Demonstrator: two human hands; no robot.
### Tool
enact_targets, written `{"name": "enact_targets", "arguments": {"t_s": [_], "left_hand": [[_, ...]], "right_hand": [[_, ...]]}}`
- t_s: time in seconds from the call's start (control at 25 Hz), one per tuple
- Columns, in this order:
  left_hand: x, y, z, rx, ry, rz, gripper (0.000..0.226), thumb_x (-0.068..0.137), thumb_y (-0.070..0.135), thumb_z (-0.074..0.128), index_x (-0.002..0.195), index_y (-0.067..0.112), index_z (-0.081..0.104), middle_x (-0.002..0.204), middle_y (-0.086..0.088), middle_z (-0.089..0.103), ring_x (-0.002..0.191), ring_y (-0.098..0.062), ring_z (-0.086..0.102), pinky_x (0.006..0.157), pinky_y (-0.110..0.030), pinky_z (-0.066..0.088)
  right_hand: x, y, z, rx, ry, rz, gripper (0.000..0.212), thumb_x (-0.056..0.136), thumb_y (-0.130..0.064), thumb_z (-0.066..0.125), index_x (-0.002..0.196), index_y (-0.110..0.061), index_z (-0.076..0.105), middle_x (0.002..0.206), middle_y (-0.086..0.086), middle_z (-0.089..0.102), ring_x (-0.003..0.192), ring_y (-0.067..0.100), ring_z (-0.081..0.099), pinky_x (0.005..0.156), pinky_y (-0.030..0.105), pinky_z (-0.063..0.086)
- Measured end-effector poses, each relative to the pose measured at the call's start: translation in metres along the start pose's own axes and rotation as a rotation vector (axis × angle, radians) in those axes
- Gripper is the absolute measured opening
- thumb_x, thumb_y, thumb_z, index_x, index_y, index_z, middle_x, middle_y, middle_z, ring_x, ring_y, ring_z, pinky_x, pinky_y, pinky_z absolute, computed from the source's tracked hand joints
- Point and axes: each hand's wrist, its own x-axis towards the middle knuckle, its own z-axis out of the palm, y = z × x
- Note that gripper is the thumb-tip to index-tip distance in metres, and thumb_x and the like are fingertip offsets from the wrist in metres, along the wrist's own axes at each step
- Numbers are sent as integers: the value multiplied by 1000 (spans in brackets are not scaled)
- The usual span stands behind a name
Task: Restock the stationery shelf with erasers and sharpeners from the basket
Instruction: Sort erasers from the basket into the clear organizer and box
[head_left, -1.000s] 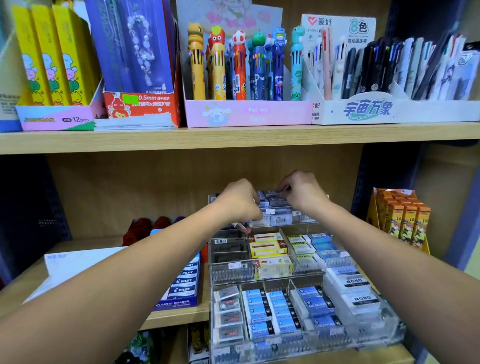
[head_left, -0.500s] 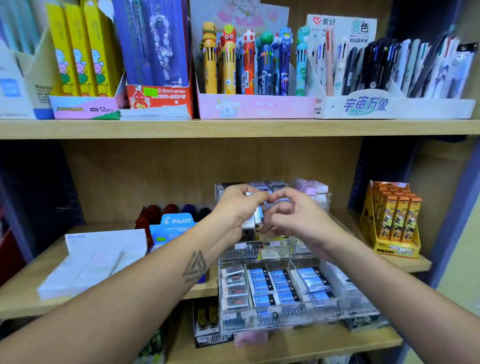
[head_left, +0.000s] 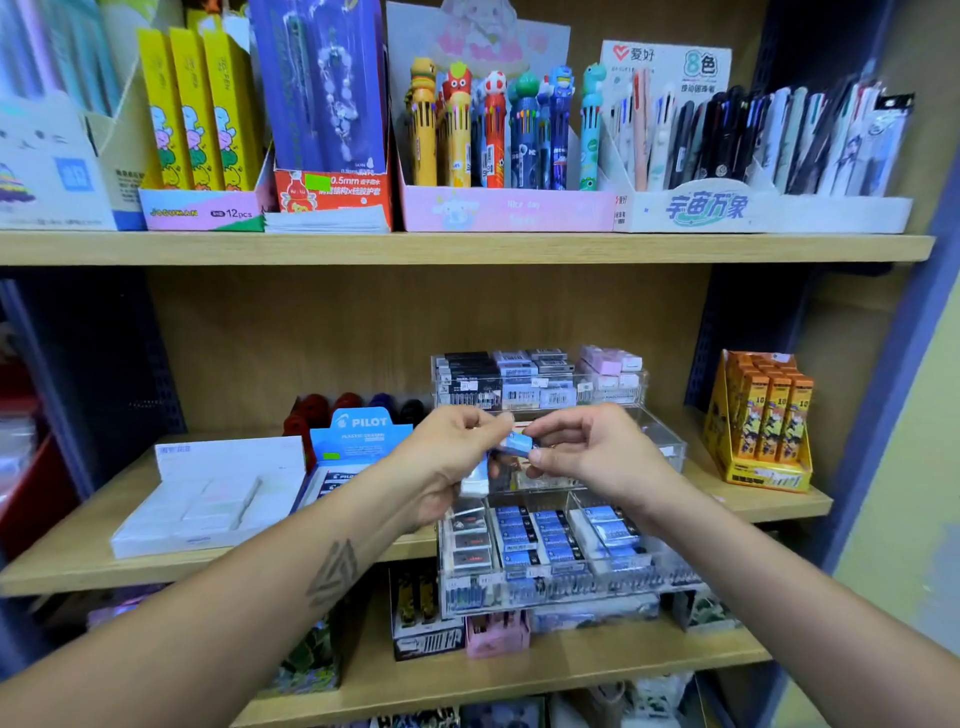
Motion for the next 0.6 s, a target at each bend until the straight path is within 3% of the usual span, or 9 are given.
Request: {"name": "enact_targets", "arguments": {"t_s": [0.16, 0.4, 0.48, 0.6], "left_hand": [[-12, -4, -5, 81, -25, -101, 22, 97, 16, 64, 80, 2, 59, 61, -13, 57, 42, -18, 49, 40, -22, 39], [-18, -13, -4, 148, 0, -228, 27, 91, 26, 72, 74, 9, 59, 58, -7, 50, 37, -15, 41, 37, -16, 34], [-20, -12, -5, 15, -50, -353, 20, 92, 24, 63, 80, 9, 59, 61, -5, 48, 43, -15, 42, 41, -17, 34], [-25, -10, -11, -215, -178, -447, 16, 85, 13, 45, 96, 4, 54, 71, -10, 49, 56, -20, 49, 49, -24, 43]], "right_hand": [[-4, 7, -14, -519, -69, -164, 17, 83, -11, 78, 99, -18, 78, 95, -3, 72, 88, 13, 68, 83, 25, 54], [-18, 18, -17, -592, -329, -35, 11, 76, -6, 83, 82, -13, 77, 80, 4, 76, 69, 6, 68, 64, 18, 52], [-17, 23, -11, -649, -341, -33, 11, 74, -10, 85, 77, -17, 78, 73, -3, 75, 66, 4, 67, 65, 21, 55], [-14, 31, 0, -719, -338, -44, 8, 74, -14, 86, 76, -17, 79, 69, -9, 72, 63, -1, 64, 62, 15, 49]]}}
